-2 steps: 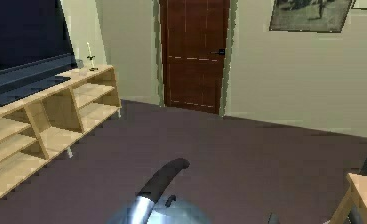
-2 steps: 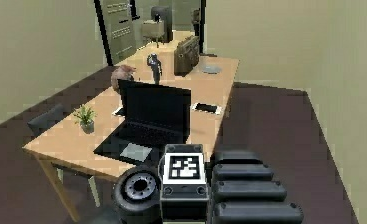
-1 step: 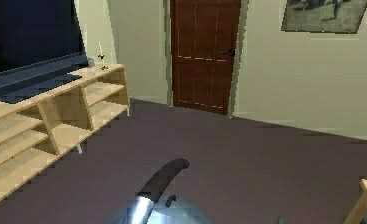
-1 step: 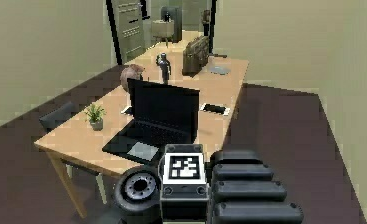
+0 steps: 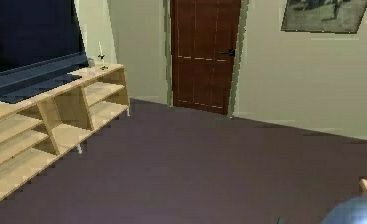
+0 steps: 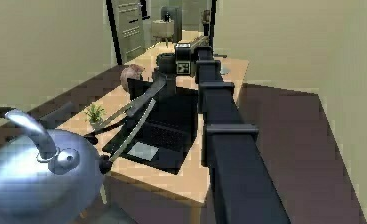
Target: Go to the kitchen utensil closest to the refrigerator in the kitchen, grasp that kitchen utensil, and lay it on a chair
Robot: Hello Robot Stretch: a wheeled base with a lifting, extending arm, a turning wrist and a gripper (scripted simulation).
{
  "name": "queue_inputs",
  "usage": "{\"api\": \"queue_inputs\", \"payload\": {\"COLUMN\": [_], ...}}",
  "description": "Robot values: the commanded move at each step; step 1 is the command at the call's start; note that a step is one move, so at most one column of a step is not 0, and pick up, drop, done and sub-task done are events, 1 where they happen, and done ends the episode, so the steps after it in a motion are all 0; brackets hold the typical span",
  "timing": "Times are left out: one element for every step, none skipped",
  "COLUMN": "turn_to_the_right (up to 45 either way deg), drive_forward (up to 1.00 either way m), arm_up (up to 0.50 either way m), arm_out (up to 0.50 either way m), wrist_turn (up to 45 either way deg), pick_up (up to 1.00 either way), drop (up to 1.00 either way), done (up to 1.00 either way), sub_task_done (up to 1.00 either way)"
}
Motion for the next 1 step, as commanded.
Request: {"api": "queue_inputs", "payload": {"turn_to_the_right": [0.0], "drive_forward": [0.00], "arm_up": [0.00], "arm_out": [0.00], "wrist_turn": [39.0], "pick_up": [0.00], "drop": [0.00], "done": [0.00], "sub_task_done": [0.00]}}
